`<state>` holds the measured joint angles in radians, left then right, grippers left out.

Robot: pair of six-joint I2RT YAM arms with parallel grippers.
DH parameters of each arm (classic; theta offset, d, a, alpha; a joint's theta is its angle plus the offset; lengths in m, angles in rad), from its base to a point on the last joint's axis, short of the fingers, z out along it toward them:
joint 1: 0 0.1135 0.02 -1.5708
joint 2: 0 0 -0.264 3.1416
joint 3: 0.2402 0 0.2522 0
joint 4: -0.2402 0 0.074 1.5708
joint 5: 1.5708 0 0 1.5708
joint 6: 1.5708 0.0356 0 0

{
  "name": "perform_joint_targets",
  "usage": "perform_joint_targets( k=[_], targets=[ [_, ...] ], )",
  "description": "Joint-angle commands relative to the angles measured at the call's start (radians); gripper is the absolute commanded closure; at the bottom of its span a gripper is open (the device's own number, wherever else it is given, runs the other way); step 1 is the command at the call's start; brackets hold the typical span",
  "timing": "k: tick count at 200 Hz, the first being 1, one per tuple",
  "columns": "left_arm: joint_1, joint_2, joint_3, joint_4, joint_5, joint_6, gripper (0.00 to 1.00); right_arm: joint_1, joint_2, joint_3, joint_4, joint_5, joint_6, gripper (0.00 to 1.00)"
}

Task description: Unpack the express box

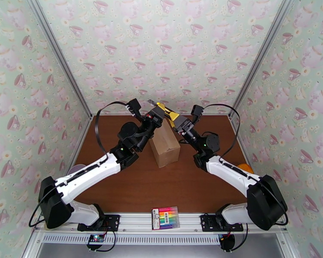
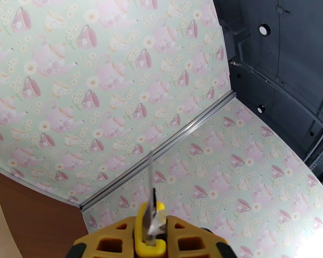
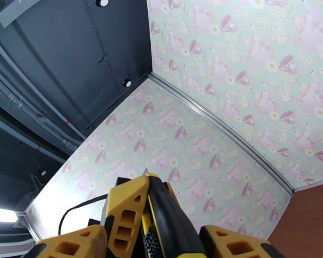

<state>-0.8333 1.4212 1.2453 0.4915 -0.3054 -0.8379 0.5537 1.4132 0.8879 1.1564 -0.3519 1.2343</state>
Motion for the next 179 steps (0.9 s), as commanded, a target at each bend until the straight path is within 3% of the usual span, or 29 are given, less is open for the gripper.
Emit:
perform_joint_targets(
  k=[1, 42, 102, 132, 157, 179],
  targets=[
    [-0.007, 0.011, -0.013, 0.063, -0.019, -0.013, 1.0, -0.008, 0.015, 0.044, 0.048, 0.001, 0.021, 0.47],
    [-0.009, 0.022, -0.014, 0.075, -0.026, -0.021, 1.0, -0.008, 0.014, 0.049, 0.034, -0.004, 0.016, 0.57],
    [-0.01, 0.038, -0.022, 0.074, -0.013, -0.047, 1.0, -0.008, 0.004, 0.044, 0.013, 0.005, 0.002, 0.61],
    [-0.011, 0.035, -0.03, 0.062, -0.015, -0.053, 1.0, -0.008, -0.001, 0.039, -0.008, 0.013, -0.007, 0.78],
    [-0.01, 0.028, -0.045, 0.058, -0.02, -0.058, 1.0, -0.009, -0.015, 0.031, -0.054, 0.031, -0.03, 0.98],
    [-0.01, 0.019, -0.053, 0.042, -0.019, -0.059, 1.0, -0.008, -0.034, 0.027, -0.101, 0.042, -0.063, 1.0]
  ],
)
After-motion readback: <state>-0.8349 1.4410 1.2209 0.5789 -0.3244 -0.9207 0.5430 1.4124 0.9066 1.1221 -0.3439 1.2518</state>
